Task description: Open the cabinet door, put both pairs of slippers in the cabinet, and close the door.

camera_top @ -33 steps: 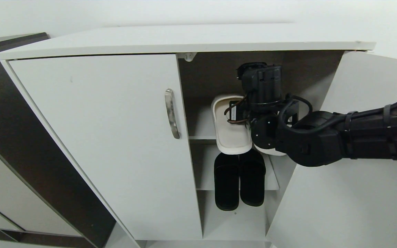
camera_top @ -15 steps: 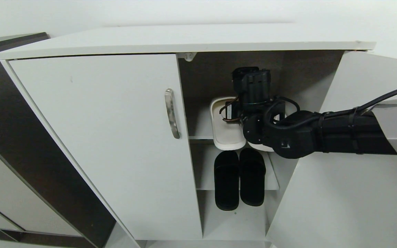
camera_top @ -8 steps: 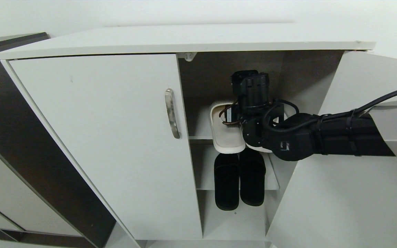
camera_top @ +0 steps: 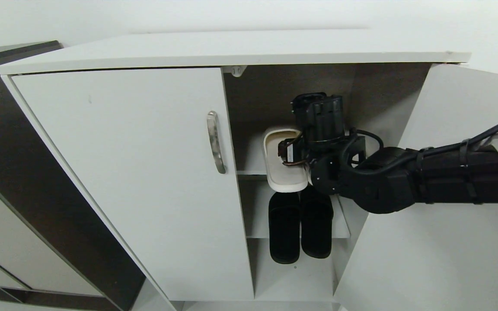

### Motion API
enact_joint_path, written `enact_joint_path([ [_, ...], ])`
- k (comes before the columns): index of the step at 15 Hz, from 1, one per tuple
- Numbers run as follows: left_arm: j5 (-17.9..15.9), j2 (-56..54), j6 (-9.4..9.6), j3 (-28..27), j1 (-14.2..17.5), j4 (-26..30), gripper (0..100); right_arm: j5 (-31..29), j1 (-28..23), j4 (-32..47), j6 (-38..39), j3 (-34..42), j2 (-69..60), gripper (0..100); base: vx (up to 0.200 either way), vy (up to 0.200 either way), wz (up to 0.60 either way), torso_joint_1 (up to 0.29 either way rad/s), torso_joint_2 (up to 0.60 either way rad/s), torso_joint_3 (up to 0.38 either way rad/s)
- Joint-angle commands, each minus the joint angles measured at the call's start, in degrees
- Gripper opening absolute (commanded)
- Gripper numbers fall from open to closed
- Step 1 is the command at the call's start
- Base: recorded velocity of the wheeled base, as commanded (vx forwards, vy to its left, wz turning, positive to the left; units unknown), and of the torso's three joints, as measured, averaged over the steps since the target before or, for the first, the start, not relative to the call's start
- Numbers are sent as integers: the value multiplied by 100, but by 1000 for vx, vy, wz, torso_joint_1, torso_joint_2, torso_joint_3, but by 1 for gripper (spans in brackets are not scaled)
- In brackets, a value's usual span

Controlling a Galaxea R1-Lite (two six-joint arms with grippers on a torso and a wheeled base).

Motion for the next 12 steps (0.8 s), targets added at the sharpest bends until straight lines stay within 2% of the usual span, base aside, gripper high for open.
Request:
enact_joint_path([
  [1, -2, -1, -1, 1, 6, 2, 0, -4, 195, -13, 80, 419, -412, 100, 0, 0, 0, 0, 0, 0],
  [3, -2, -1, -1, 1, 6, 2, 0, -22, 424, -65, 256, 1025, -764, 100, 0, 0, 0, 0, 0, 0],
  [4, -2, -1, -1, 1, 6, 2, 0, -22, 433, -74, 265, 1052, -773, 100, 0, 0, 0, 0, 0, 0],
  [5, -2, -1, -1, 1, -2, 2, 0, -40, 635, -206, 344, 1702, -1177, 0, 0, 0, 0, 0, 0, 0],
  [10, -2, -1, -1, 1, 6, 2, 0, 66, 1285, -566, 432, 3328, -2267, 0, 0, 0, 0, 0, 0, 0],
  [12, -2, -1, -1, 1, -2, 2, 0, 154, 1391, -680, 414, 3460, -2346, 0, 0, 0, 0, 0, 0, 0],
])
